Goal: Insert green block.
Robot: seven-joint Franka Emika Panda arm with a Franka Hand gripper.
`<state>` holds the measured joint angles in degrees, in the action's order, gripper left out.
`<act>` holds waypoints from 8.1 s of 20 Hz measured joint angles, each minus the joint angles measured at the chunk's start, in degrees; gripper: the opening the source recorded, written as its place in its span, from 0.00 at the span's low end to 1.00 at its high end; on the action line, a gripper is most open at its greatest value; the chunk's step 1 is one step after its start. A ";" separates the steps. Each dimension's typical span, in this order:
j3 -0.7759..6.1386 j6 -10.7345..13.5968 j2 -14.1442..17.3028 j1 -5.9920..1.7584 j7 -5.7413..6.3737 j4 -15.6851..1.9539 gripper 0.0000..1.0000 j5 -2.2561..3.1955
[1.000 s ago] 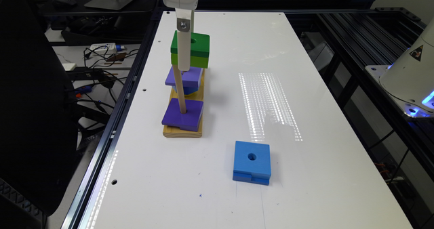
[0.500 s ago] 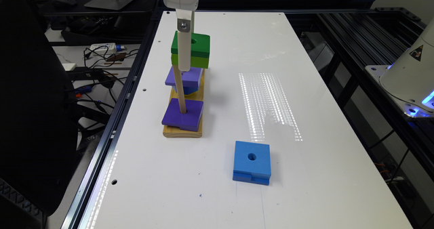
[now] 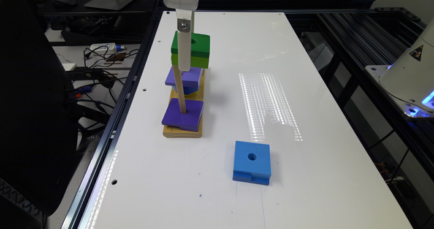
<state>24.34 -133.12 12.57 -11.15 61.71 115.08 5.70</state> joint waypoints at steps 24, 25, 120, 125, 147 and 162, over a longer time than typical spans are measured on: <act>-0.01 -0.08 0.00 -0.05 0.00 -0.06 0.00 0.00; -0.02 -0.13 0.00 -0.07 0.00 -0.09 0.00 0.00; -0.38 -1.52 3.91 -0.63 -0.91 -3.76 0.00 1.04; -0.41 -1.80 4.32 -0.68 -0.92 -3.78 0.00 1.11; -0.56 -3.28 6.23 -0.68 -0.91 -3.78 0.00 1.60; -0.66 -4.03 7.01 -0.68 -0.91 -3.78 0.00 1.79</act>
<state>23.68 -137.15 19.58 -11.83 60.80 111.30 7.49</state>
